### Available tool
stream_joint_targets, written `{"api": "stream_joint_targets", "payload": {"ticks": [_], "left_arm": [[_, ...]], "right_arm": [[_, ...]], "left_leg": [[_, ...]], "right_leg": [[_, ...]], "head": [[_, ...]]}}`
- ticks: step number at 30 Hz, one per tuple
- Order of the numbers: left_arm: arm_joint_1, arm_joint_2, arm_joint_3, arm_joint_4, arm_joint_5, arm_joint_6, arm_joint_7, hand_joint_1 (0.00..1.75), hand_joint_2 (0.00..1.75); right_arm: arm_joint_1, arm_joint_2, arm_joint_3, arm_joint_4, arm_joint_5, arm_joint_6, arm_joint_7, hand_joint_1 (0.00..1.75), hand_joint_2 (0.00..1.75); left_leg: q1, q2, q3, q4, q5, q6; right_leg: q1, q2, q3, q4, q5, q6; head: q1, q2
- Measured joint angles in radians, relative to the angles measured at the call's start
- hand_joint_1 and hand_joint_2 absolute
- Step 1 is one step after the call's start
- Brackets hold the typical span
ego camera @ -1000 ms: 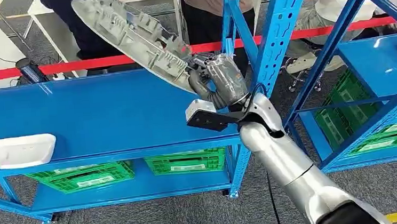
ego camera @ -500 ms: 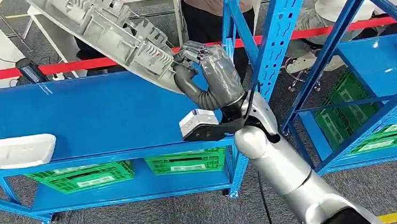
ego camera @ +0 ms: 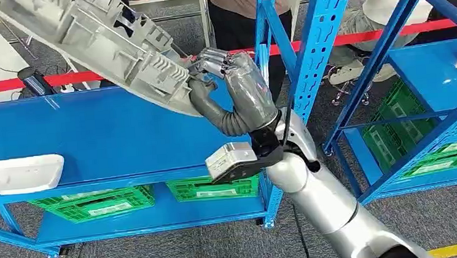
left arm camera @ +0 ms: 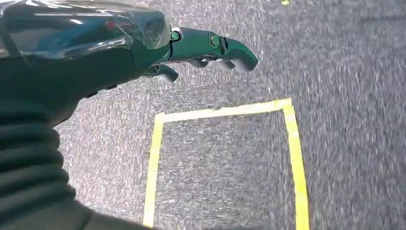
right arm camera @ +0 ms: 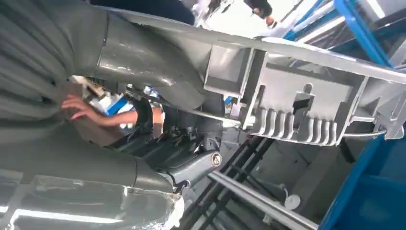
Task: Take the parts from the cabinet and place them on the table.
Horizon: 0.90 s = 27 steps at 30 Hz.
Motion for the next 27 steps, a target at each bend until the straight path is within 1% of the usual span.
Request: {"api": "stream_joint_targets", "payload": {"ticks": [6, 11, 15, 19, 24, 27], "left_arm": [[0.007, -0.015, 0.031, -0.027, -0.003, 0.002, 0.001, 0.0, 1.75], [0.013, -0.037, 0.077, -0.065, -0.049, -0.039, 0.035, 0.0, 1.75], [0.015, -0.053, 0.117, -0.087, -0.092, -0.065, 0.039, 0.0, 1.75], [0.014, -0.059, 0.14, -0.093, -0.121, -0.08, 0.031, 0.0, 1.75], [0.009, -0.059, 0.161, -0.091, -0.143, -0.084, 0.016, 0.0, 1.75], [0.001, -0.059, 0.177, -0.08, -0.167, -0.067, 0.003, 0.0, 1.75]], "right_arm": [[-0.003, 0.006, 0.021, -0.005, -0.011, 0.001, -0.001, 1.75, 1.75], [-0.003, 0.008, 0.035, -0.027, -0.072, 0.018, -0.008, 1.75, 1.75], [0.005, 0.008, 0.039, -0.07, -0.145, 0.042, -0.02, 1.75, 1.75], [0.026, 0.004, 0.013, -0.127, -0.249, 0.07, -0.029, 1.75, 1.75], [0.048, -0.003, -0.031, -0.172, -0.313, 0.097, -0.039, 1.75, 1.75], [0.082, -0.005, -0.072, -0.201, -0.4, 0.151, -0.045, 1.75, 1.75]], "left_leg": [[0.0, 0.0, 0.0, 0.0, 0.0, 0.0], [0.0, 0.0, 0.0, 0.0, 0.0, 0.0], [0.0, 0.0, 0.0, 0.0, 0.0, 0.0], [0.0, 0.0, 0.0, 0.0, 0.0, 0.0], [0.0, 0.0, 0.001, 0.0, 0.0, 0.0], [0.0, 0.0, 0.0, 0.0, 0.0, 0.0]], "right_leg": [[0.0, 0.0, 0.0, 0.0, 0.0, 0.0], [0.0, 0.0, 0.0, 0.0, 0.0, 0.0], [0.0, 0.0, 0.0, 0.0, 0.0, 0.0], [0.0, 0.0, 0.0, 0.0, 0.0, 0.0], [0.0, 0.0, 0.0, 0.0, 0.0, 0.0], [0.0, 0.0, 0.0, 0.0, 0.0, 0.0]], "head": [[0.0, 0.0], [0.0, 0.0], [0.0, 0.0], [0.0, 0.0], [0.0, 0.0], [0.0, 0.0]]}}
